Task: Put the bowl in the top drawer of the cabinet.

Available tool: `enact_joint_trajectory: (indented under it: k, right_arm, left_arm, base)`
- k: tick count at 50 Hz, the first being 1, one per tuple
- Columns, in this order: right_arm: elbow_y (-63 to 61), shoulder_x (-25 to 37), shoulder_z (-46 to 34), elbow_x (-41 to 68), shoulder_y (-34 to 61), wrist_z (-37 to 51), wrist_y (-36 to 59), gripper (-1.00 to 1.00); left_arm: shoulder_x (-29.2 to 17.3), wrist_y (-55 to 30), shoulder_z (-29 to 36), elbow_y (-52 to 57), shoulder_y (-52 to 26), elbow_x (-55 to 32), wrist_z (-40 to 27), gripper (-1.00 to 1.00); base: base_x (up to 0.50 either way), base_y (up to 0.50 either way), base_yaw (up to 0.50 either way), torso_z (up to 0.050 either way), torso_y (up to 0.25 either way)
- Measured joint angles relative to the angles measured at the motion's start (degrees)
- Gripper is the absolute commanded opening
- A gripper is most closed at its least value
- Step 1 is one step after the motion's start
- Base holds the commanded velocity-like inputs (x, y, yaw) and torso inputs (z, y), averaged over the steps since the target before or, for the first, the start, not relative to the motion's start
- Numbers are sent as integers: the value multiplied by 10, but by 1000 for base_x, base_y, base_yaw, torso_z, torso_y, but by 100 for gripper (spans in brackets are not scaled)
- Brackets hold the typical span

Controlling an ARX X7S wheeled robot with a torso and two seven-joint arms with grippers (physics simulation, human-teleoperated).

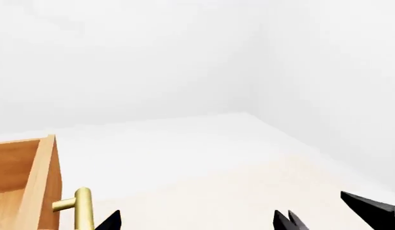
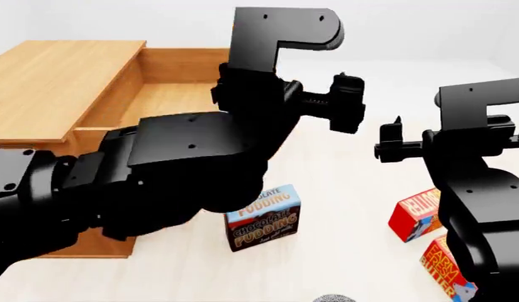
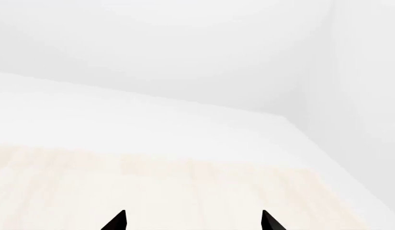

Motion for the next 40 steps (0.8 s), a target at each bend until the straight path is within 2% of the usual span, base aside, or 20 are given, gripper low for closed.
enact_joint_trajectory:
  k: [8, 16, 27, 40]
  right_arm:
    - [2, -2, -1, 0, -2, 2, -3, 100]
    - [2, -3, 0, 2, -4, 3, -4, 100]
    - [-14, 1, 14, 7, -1, 5, 8, 100]
    - [-34, 6, 30, 11, 5, 8, 24, 100]
  left_arm:
    - [-13, 14, -3, 138, -4, 34, -40, 100]
    - [-33, 24, 9, 217, 25, 43, -36, 100]
    - [-62, 32, 46, 263, 99, 41, 22, 100]
    - [-93, 35, 88, 242, 181, 27, 123, 100]
  base:
    - [0, 0, 0, 0, 0]
    - [0, 0, 0, 0, 0]
    - [0, 0, 0, 0, 0]
    - [0, 0, 0, 0, 0]
